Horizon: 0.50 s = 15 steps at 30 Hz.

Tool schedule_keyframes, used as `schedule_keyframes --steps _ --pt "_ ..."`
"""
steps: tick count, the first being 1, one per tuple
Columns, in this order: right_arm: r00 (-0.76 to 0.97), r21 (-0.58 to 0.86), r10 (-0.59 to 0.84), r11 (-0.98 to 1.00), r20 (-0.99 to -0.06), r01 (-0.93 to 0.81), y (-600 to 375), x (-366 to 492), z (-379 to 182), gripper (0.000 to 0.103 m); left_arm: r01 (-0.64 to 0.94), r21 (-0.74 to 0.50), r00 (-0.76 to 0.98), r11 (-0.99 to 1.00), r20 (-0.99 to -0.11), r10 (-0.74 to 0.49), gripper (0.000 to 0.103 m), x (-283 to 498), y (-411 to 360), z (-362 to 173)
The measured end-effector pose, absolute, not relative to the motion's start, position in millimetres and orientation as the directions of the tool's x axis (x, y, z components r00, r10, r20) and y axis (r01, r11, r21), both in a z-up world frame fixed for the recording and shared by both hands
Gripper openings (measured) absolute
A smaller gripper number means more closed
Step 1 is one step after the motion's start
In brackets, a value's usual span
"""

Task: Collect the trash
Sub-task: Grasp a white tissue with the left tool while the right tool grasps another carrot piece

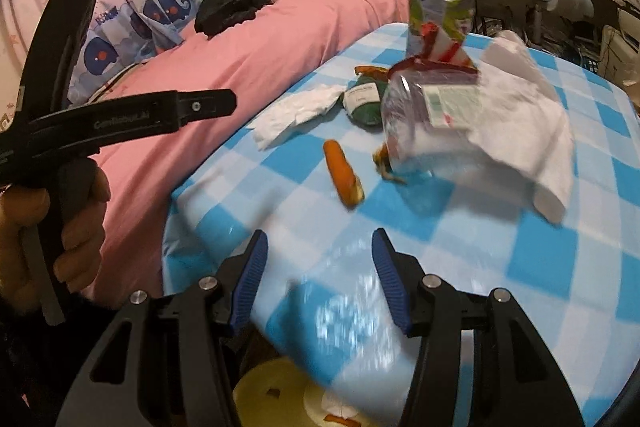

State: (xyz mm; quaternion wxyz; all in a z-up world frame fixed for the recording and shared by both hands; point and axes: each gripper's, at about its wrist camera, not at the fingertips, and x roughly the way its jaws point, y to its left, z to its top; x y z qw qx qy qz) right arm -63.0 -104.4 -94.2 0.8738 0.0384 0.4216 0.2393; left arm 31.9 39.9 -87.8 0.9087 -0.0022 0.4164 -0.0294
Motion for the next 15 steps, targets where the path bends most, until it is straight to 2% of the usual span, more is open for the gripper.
schedule_keyframes --steps 10,15 --pt "0.520 0.258 0.437 0.887 -0.734 -0.383 -87 -24 -102 0.052 0.090 0.014 0.613 0.996 -0.789 -0.044 0.074 82 29 -111" --pt "0.507 0.247 0.431 0.887 -0.747 -0.390 -80 -16 -107 0.048 0.107 0.020 0.585 0.994 -0.810 -0.046 0.073 100 25 -124"
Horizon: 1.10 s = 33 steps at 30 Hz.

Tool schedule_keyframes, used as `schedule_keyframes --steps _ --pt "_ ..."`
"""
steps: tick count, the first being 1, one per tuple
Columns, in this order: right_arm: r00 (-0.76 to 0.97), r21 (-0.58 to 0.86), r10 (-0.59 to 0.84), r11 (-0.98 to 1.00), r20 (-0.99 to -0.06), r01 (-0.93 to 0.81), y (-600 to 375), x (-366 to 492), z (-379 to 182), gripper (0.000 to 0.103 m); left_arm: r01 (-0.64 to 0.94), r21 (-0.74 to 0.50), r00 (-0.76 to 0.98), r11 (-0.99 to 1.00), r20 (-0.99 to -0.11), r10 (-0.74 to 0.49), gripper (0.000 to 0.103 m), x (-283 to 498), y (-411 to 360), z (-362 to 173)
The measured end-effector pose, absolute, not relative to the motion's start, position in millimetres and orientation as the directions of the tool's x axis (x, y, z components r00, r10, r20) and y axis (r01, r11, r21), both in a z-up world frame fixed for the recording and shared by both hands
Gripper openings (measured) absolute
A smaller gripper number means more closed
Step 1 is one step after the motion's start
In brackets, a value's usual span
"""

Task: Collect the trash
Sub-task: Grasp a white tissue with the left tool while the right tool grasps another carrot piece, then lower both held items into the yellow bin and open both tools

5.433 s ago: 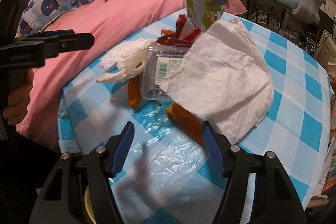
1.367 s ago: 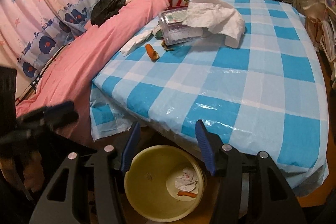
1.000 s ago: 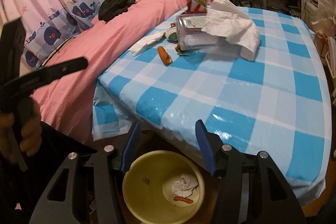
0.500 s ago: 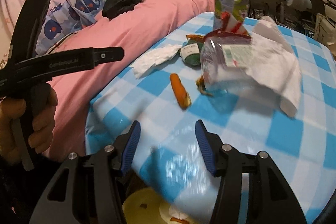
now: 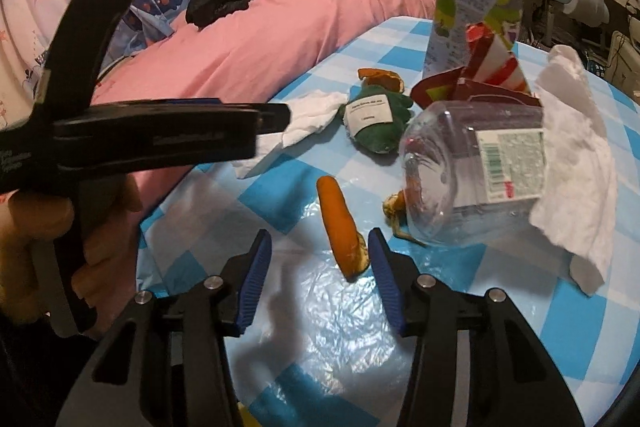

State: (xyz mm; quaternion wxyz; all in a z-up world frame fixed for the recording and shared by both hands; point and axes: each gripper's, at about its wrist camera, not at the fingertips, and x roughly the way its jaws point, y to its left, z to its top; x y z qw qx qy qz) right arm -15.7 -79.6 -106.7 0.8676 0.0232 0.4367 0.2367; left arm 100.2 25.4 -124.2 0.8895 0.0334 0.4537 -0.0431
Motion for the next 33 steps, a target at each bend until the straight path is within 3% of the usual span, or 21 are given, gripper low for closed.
schedule_keyframes --steps 13,15,17,22,23,24,33 --pt "0.502 0.219 0.403 0.896 -0.765 -0.386 -75 -3 -116 0.036 0.134 0.030 0.551 0.991 -0.833 -0.049 0.073 125 21 -145" --pt "0.508 0.205 0.392 0.900 -0.767 -0.386 -74 -2 -116 0.032 0.140 0.029 0.546 0.990 -0.836 -0.052 0.073 127 19 -147" --pt "0.514 0.190 0.381 0.903 -0.769 -0.384 -73 -3 -116 0.022 0.148 0.030 0.541 0.988 -0.839 -0.055 0.073 129 17 -150" --pt "0.510 0.195 0.394 0.896 -0.765 -0.400 -72 -4 -116 0.018 0.165 0.030 0.529 0.986 -0.846 -0.062 0.046 133 14 -155" --pt "0.507 0.198 0.398 0.893 -0.765 -0.404 -72 -6 -116 0.018 0.169 0.032 0.530 0.985 -0.845 -0.064 0.027 132 14 -155" --pt "0.503 0.204 0.405 0.890 -0.763 -0.407 -72 -8 -115 0.018 0.175 0.019 0.525 0.984 -0.848 -0.077 0.017 131 15 -154" --pt "0.469 0.266 0.477 0.854 -0.744 -0.447 -92 -54 -93 0.018 0.190 -0.062 0.551 0.980 -0.819 -0.159 0.014 100 21 -118"
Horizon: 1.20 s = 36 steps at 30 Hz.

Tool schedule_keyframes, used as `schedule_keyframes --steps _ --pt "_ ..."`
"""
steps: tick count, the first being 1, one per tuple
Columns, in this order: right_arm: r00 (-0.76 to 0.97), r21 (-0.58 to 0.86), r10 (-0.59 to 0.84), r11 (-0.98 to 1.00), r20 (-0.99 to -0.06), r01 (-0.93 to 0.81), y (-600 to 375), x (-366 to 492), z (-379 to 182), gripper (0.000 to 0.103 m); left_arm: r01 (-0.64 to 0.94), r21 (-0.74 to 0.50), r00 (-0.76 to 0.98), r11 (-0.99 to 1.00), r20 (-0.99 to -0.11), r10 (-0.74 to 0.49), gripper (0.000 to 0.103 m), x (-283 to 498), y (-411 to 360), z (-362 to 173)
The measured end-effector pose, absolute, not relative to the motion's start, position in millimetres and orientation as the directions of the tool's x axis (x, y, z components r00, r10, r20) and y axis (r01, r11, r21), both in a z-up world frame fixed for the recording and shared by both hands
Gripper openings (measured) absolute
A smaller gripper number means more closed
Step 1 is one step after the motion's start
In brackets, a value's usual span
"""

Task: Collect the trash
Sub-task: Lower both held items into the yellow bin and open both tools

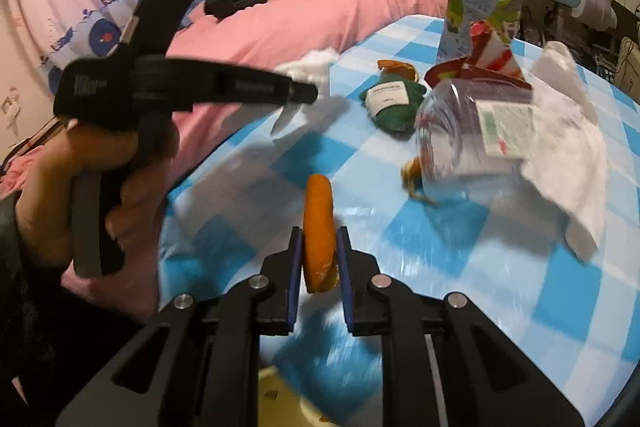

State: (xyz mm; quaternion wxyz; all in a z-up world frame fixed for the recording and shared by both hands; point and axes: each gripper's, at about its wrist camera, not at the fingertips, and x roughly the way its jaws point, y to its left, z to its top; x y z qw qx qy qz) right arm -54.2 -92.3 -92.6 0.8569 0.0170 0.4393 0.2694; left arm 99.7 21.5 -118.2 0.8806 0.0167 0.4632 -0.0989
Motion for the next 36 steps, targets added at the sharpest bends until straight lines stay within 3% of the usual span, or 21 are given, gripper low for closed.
schedule_keyframes --steps 9,15,20,21,22,23,24,27,29,36 --pt "0.336 0.309 0.504 0.815 -0.796 -0.490 -119 -142 -99 0.018 0.232 -0.122 0.544 0.965 -0.806 -0.233 0.014 6 9 -93" --pt "0.211 0.332 0.469 0.819 -0.858 -0.469 -130 -180 -119 0.022 0.257 -0.156 0.461 0.954 -0.848 -0.263 0.014 -71 -6 -118" --pt "0.277 0.293 0.433 0.854 -0.858 -0.430 -153 -187 -102 0.029 0.259 -0.179 0.346 0.949 -0.900 -0.264 0.014 -123 -19 -148" --pt "0.315 0.275 0.418 0.869 -0.852 -0.411 -160 -184 -94 0.033 0.271 -0.187 0.315 0.944 -0.910 -0.271 0.017 -130 -23 -153" --pt "0.354 0.255 0.398 0.886 -0.846 -0.388 -167 -181 -87 0.045 0.282 -0.191 0.289 0.940 -0.917 -0.273 0.020 -135 -26 -157" --pt "0.412 0.218 0.358 0.912 -0.838 -0.349 -175 -173 -79 0.057 0.292 -0.193 0.273 0.937 -0.922 -0.275 0.030 -138 -29 -160" --pt "0.456 0.193 0.326 0.929 -0.828 -0.315 -182 -164 -74 0.059 0.309 -0.178 0.258 0.934 -0.930 -0.263 0.045 -144 -35 -164" --pt "0.532 0.144 0.241 0.965 -0.812 -0.218 -197 -133 -69 0.061 0.336 -0.132 0.291 0.933 -0.927 -0.236 0.060 -149 -42 -162" --pt "0.557 0.083 0.159 0.984 -0.815 -0.159 -202 -100 -75 0.070 0.333 -0.147 0.295 0.931 -0.922 -0.251 0.065 -149 -41 -160" --pt "0.549 0.020 0.024 1.000 -0.836 -0.013 -222 -13 -105 0.070 0.315 -0.177 0.295 0.932 -0.915 -0.273 0.070 -146 -39 -160"
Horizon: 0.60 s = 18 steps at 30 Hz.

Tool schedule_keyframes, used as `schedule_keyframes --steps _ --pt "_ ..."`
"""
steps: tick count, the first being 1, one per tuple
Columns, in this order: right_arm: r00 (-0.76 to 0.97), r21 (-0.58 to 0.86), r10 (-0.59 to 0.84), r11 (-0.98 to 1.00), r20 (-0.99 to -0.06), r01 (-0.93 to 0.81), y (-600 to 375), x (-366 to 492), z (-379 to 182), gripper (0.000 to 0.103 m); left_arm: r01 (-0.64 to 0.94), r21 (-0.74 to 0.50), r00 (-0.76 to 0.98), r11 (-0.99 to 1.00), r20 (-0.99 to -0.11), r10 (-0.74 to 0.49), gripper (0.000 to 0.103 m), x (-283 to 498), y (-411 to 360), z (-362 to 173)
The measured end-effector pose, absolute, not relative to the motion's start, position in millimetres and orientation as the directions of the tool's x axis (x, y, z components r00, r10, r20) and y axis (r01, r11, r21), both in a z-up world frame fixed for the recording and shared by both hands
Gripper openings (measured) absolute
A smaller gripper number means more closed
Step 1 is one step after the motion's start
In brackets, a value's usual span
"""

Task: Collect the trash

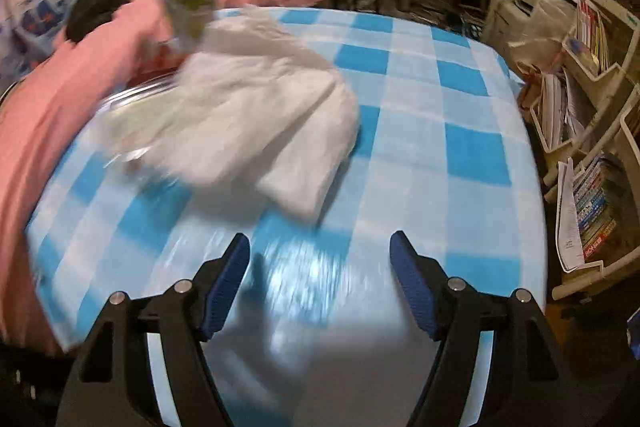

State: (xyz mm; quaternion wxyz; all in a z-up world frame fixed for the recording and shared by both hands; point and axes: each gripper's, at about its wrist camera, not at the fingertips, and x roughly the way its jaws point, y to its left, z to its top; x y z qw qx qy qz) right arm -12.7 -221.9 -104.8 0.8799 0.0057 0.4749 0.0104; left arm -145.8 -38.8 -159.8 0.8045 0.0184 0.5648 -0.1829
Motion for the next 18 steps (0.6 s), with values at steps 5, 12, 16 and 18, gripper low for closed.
schedule_keyframes --steps 5,12,16,18 --pt "0.559 -0.006 -0.026 0.999 -0.828 0.036 -222 24 -114 0.089 0.300 -0.208 0.306 0.931 -0.904 -0.300 0.073 -137 -37 -156" --pt "0.552 -0.016 -0.042 0.999 -0.833 0.052 -219 51 -118 0.096 0.274 -0.186 0.309 0.943 -0.912 -0.270 0.082 -130 -37 -161" --pt "0.550 -0.011 -0.037 0.999 -0.834 0.051 -220 53 -118 0.096 0.259 -0.188 0.286 0.947 -0.922 -0.261 0.084 -128 -36 -167" --pt "0.550 -0.012 -0.038 0.999 -0.834 0.051 -219 52 -118 0.096 0.260 -0.202 0.271 0.944 -0.923 -0.272 0.084 -128 -36 -170"
